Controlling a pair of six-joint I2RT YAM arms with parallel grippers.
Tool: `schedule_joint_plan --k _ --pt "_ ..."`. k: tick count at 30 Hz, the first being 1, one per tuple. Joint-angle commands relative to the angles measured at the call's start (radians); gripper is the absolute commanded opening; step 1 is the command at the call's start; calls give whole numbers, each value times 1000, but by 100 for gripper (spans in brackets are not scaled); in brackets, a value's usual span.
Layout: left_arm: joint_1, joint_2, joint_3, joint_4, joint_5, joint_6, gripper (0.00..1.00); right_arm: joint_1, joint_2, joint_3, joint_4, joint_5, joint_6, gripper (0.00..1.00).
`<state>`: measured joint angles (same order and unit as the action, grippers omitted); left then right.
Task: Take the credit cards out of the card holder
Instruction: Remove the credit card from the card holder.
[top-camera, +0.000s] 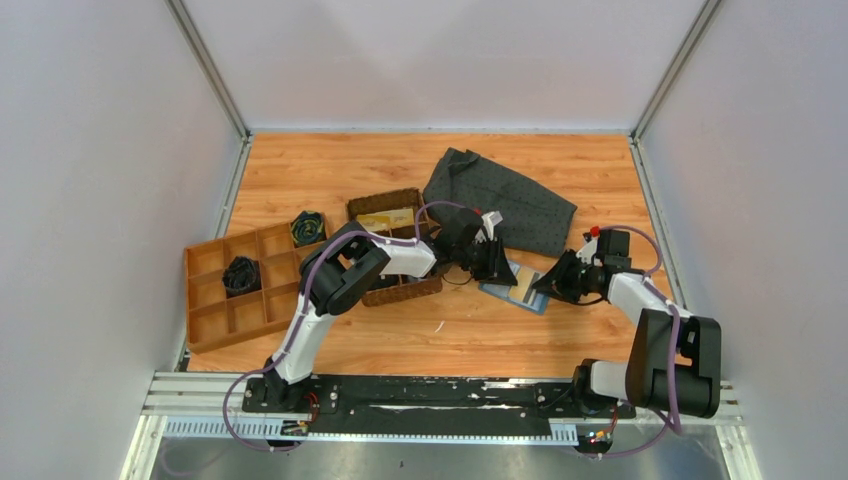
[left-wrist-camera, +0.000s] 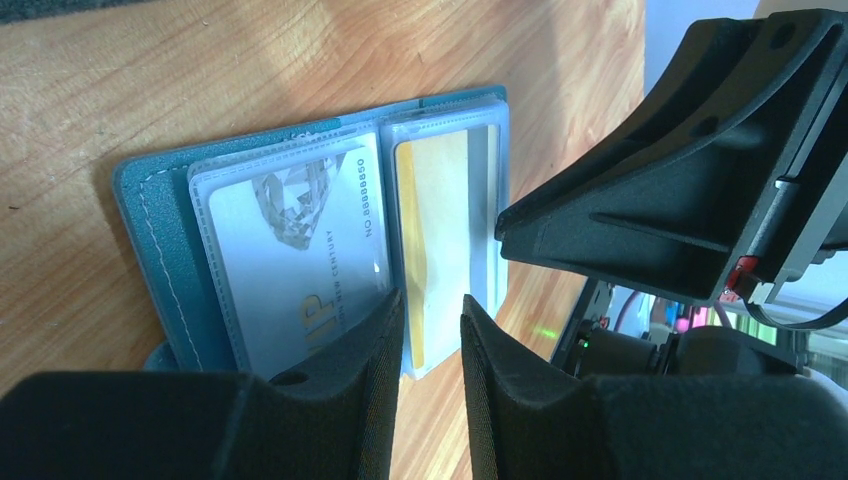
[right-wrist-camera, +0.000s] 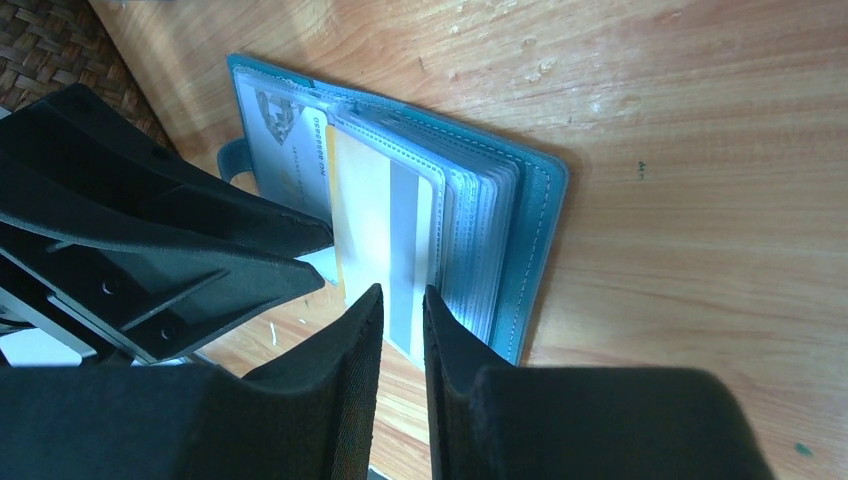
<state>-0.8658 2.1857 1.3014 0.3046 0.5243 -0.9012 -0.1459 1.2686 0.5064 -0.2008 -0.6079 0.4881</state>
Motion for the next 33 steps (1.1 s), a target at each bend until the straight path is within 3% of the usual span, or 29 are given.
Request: schedule_joint_plan --k 1,18,27,29,33 --pt "-2 30 -10 1 13 7 30 12 16 -35 -1 31 -14 24" --pt "16 37 -26 2 28 15 29 15 97 -54 52 27 -29 24" --pt "21 28 -13 2 59 15 12 15 106 -52 52 28 -28 23" --pt "22 29 -5 2 69 13 2 15 103 -51 52 29 -26 23" --pt "27 18 -4 2 78 11 0 15 96 -53 48 42 -23 22"
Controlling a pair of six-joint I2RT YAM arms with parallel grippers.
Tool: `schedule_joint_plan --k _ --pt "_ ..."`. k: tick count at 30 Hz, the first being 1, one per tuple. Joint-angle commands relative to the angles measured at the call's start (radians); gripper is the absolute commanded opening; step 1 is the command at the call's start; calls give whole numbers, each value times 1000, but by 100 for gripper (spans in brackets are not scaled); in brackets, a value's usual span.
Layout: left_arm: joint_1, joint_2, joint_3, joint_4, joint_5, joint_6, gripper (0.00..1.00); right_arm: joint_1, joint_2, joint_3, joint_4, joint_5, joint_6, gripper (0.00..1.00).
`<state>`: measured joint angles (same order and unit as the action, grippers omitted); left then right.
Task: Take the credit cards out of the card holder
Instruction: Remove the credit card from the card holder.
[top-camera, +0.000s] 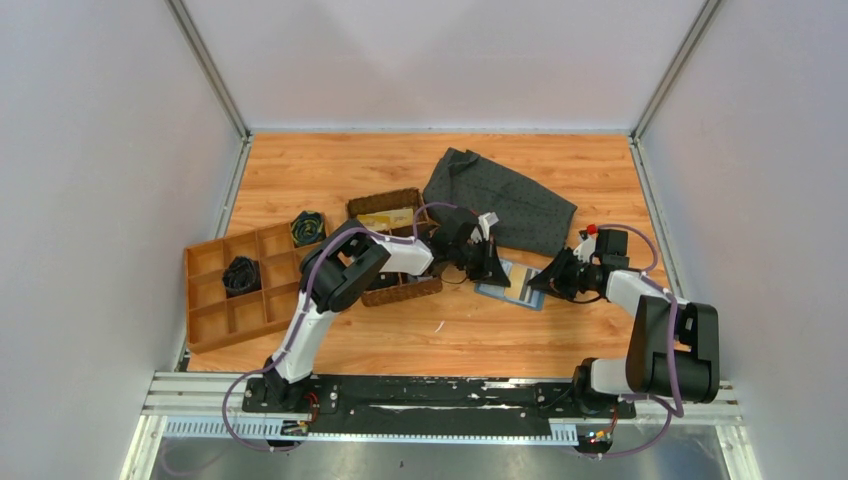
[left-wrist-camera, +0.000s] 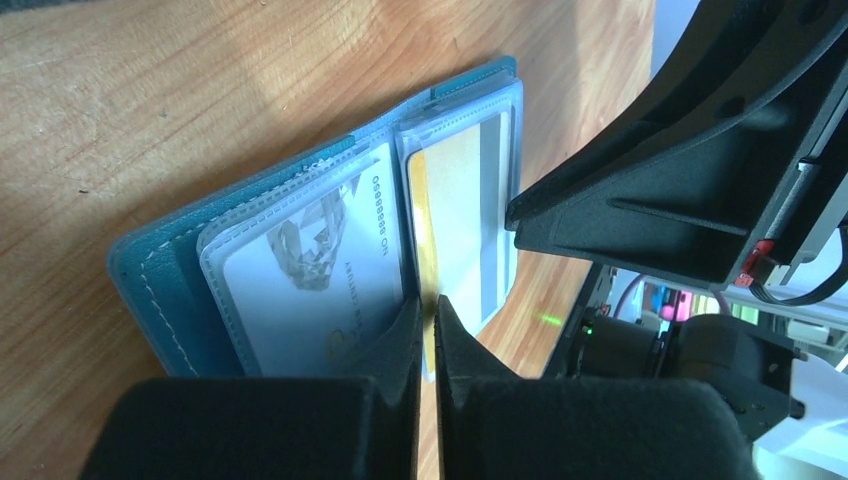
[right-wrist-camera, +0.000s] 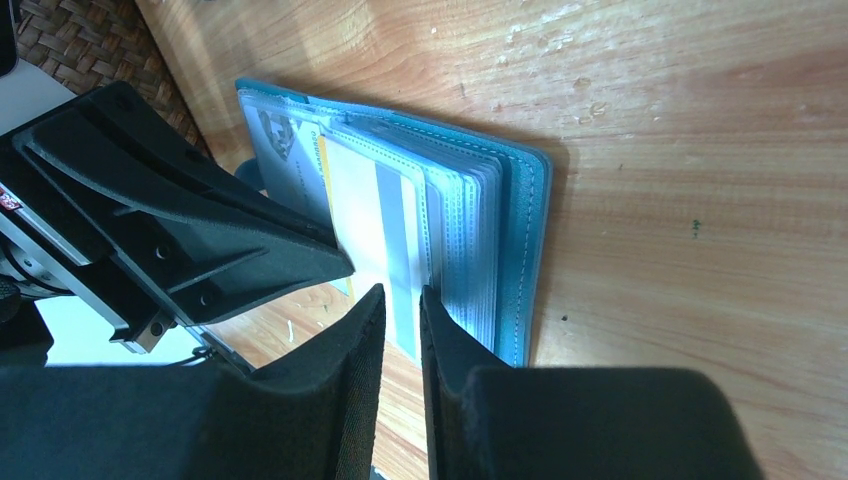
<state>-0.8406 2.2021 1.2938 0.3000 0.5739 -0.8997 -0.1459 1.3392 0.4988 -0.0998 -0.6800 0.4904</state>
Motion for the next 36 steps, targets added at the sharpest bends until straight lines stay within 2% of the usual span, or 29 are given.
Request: schedule_joint_plan --k 1,22,23,27,29,36 --pt "4 -6 -2 7 26 12 0 14 21 -47 -54 119 -24 22" --pt "22 -126 -75 6 -26 49 0 15 -7 -40 -75 114 -18 22" --pt "21 -126 -70 5 -27 47 3 15 -12 -38 -77 115 -18 22" --pt "21 -95 -43 5 -14 30 29 14 4 -28 -75 113 -20 22" --pt "21 -75 -35 6 -11 26 37 15 18 -29 -68 107 -21 22" --pt "22 -50 -23 5 -14 31 42 22 51 -29 -36 61 -21 22"
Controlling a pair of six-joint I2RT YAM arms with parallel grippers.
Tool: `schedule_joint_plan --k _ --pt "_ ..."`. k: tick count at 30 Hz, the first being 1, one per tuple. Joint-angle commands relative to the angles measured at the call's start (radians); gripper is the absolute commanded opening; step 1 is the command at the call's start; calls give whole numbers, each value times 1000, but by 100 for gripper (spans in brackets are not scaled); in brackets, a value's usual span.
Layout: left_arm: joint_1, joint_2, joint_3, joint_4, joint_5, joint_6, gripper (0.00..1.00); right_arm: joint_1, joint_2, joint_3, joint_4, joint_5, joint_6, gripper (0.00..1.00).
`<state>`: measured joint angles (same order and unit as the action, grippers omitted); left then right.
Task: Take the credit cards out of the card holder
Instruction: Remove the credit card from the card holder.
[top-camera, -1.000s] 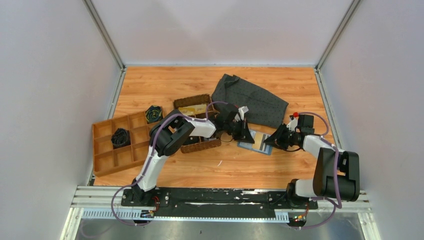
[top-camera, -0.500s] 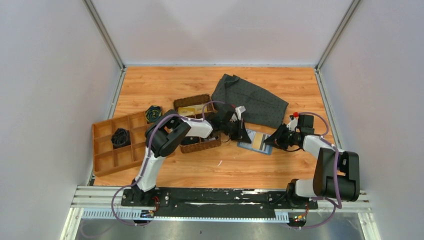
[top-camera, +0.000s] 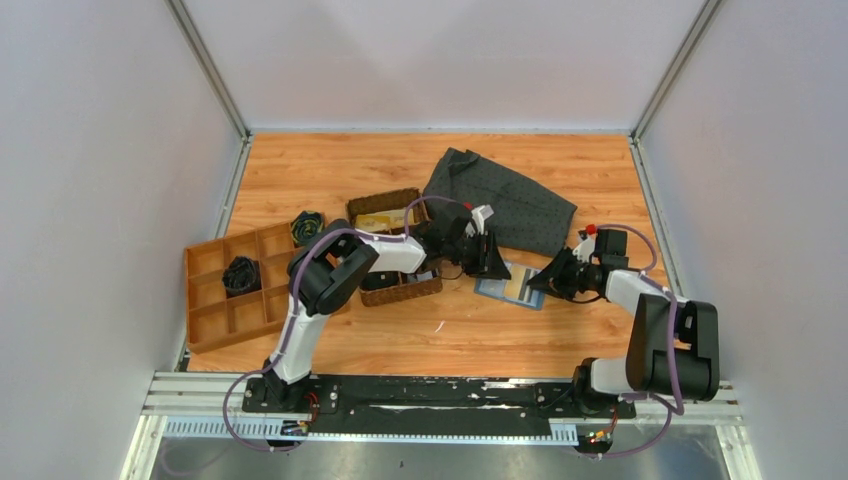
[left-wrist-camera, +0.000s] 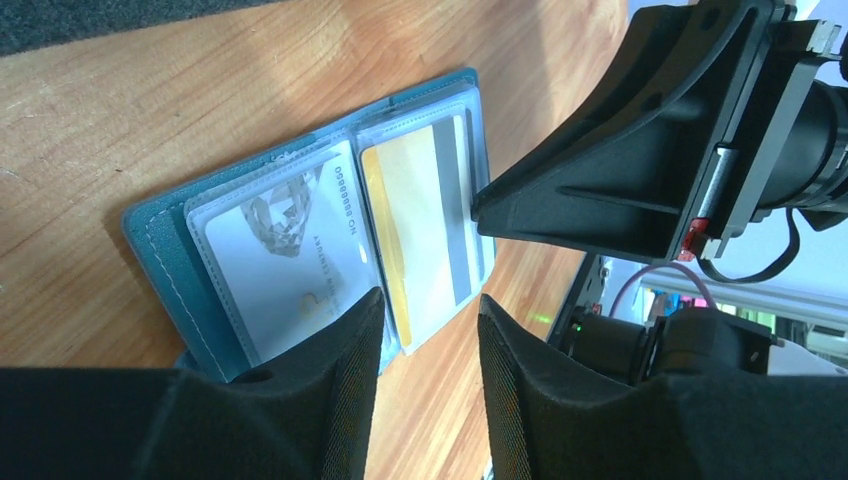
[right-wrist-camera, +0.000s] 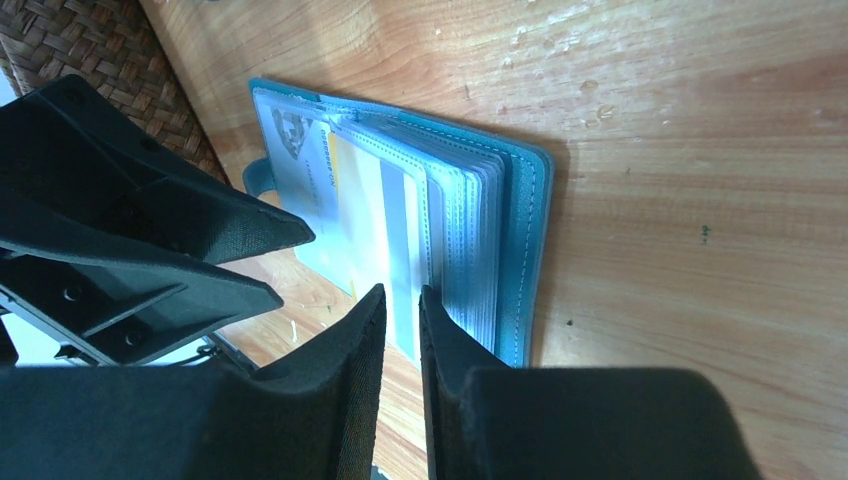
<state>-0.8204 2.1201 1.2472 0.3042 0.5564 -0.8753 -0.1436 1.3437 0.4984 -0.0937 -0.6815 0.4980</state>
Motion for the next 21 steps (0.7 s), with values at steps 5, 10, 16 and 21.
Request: schedule_joint_plan --k 5,10,16,21 --pt "17 37 2 1 -20 0 43 27 86 -32 6 3 -18 22" --pt "23 47 -5 1 -9 13 42 30 110 -31 22 1 -18 23" --pt "23 70 0 1 -1 12 36 34 132 -22 29 -1 -15 22" --pt "21 78 12 1 -3 2 35 36 138 -17 31 2 -8 22"
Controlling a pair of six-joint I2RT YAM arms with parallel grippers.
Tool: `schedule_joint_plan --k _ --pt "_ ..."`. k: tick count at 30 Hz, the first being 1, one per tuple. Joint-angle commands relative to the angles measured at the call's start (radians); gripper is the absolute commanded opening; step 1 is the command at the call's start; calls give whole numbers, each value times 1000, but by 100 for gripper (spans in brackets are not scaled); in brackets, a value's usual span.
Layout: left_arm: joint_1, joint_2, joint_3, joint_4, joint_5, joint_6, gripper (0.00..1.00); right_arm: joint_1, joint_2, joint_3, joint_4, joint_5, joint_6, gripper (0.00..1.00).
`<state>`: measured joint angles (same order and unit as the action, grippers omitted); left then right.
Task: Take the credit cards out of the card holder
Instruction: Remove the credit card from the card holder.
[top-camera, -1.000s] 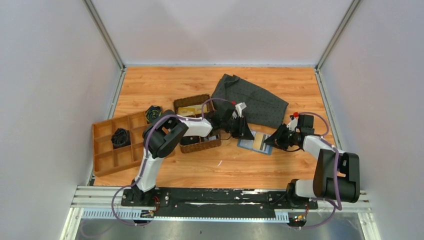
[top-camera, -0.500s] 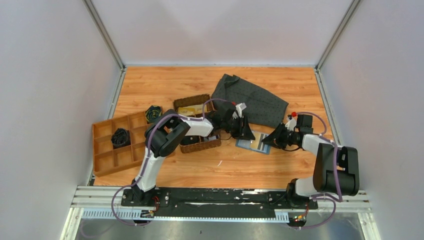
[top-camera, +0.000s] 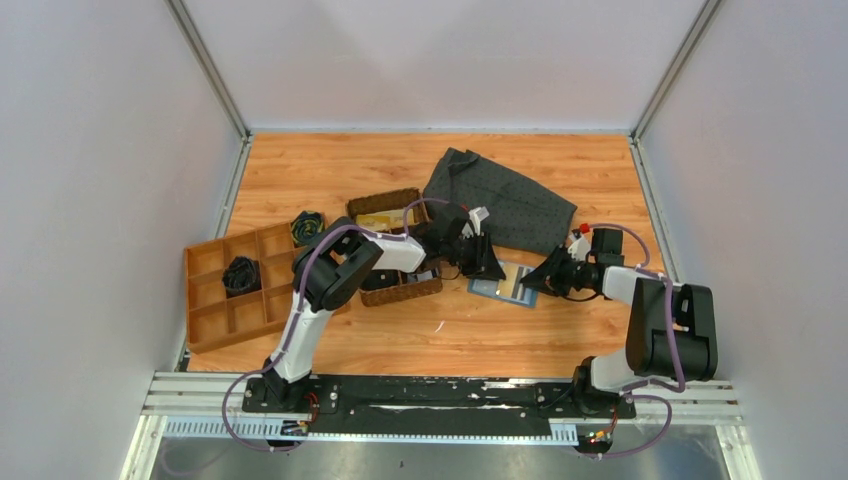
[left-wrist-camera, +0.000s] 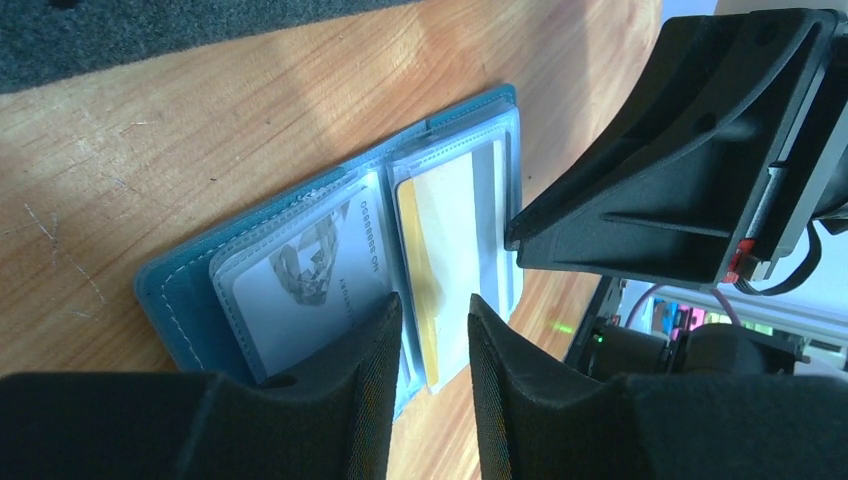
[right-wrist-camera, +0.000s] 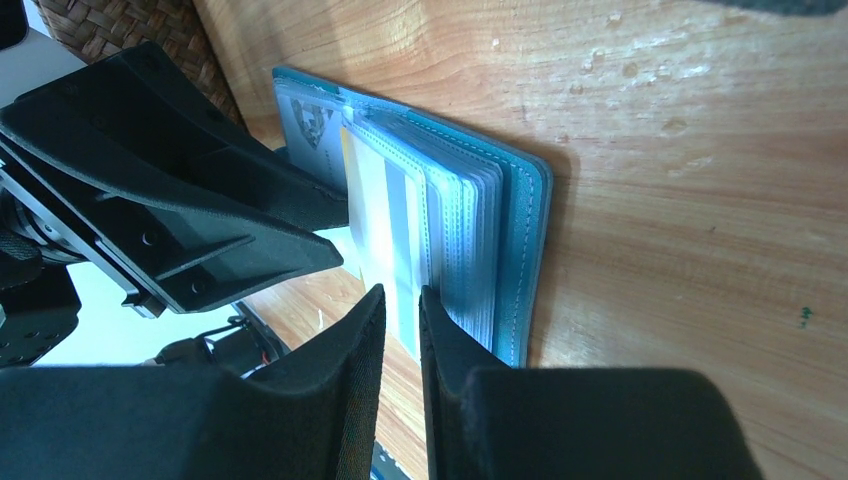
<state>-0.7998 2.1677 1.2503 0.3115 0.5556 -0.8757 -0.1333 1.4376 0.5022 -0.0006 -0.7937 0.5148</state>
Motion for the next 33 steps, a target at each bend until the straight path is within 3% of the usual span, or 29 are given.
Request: schedule_joint_plan --k 1,10,15,33 --pt "0 33 11 -6 -1 3 35 26 47 -20 -61 114 -23 22" --pt "-3 63 32 -6 35 -25 22 28 49 -12 -60 109 -3 22" --pt "-3 53 44 -6 34 -32 0 27 65 -9 -61 113 -8 22" --pt "5 -36 2 -5 6 12 0 27 76 -7 -79 141 -20 20"
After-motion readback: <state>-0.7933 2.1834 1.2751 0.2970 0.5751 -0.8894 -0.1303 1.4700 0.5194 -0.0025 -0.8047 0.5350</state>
